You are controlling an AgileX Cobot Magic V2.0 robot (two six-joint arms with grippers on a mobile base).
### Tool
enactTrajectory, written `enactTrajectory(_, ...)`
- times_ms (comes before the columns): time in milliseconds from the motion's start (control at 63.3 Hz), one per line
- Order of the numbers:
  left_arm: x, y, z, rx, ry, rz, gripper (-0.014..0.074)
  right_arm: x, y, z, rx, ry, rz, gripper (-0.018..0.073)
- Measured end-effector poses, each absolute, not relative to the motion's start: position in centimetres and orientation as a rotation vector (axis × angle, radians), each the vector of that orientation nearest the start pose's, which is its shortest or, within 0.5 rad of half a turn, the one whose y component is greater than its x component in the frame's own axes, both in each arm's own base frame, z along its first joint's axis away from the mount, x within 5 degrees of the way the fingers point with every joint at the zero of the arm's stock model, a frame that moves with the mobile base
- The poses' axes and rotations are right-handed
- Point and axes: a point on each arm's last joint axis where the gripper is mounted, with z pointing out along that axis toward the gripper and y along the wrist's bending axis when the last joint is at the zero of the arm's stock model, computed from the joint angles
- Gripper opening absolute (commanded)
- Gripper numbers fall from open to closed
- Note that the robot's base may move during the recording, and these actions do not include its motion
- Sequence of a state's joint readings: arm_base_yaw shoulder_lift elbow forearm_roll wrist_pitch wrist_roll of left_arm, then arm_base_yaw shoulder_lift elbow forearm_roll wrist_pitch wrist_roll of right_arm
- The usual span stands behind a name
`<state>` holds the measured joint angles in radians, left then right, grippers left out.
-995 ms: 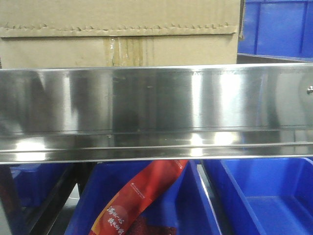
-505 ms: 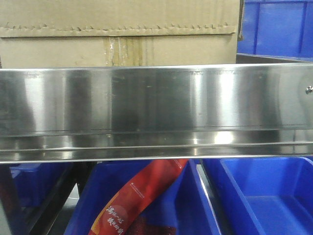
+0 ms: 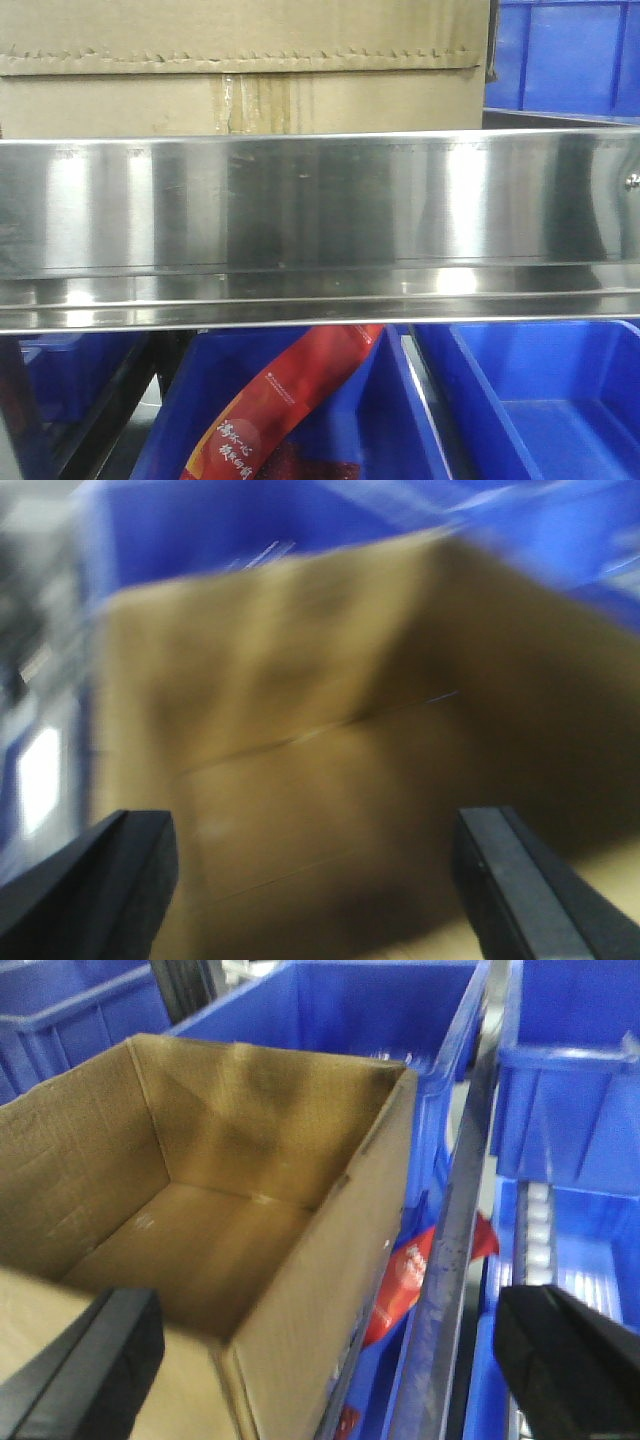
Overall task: Grab carton from right shelf to conveyor
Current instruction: 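Pinch the carton's opposite side walls with left and right grippers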
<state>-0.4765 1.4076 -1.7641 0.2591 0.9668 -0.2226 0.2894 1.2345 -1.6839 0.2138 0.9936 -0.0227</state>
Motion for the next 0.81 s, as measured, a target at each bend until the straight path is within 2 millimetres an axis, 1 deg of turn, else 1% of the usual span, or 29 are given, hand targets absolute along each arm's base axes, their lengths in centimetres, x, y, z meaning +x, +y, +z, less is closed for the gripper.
enactTrajectory(95, 28.3, -11.4, 49.7, 0.217, 2.12, -0.078, 0.0465, 23.5, 8.4, 51.3, -0.257, 2.086, 0.409, 0.0487)
enactTrajectory(174, 29.7, -10.7, 50.0, 0.148, 2.162, -0.05, 0.0465, 25.3, 8.9, 51.3, -0.24, 2.13, 0.404, 0.0486)
enactTrajectory(284, 32.0, -9.3, 49.4, 0.069, 2.203, 0.0, 0.0465, 27.7, 10.0, 50.9, -0.245, 2.162, 0.408, 0.0486)
enactTrajectory(395, 33.3, -8.2, 48.5, 0.019, 2.245, 0.03, 0.0465, 29.4, 11.2, 50.5, -0.265, 2.171, 0.42, 0.0486)
enactTrajectory(489, 34.5, -7.6, 47.5, -0.008, 2.276, 0.03, 0.0465, 31.1, 12.0, 49.5, -0.269, 2.197, 0.42, 0.0486)
enactTrajectory(616, 35.9, -7.4, 46.1, -0.024, 2.316, 0.035, 0.0465, 33.2, 12.7, 47.6, -0.271, 2.255, 0.411, 0.0486)
enactTrajectory(805, 37.9, -7.9, 43.8, -0.021, 2.377, 0.035, 0.0465, 35.6, 13.5, 44.8, -0.272, 2.332, 0.402, 0.0486)
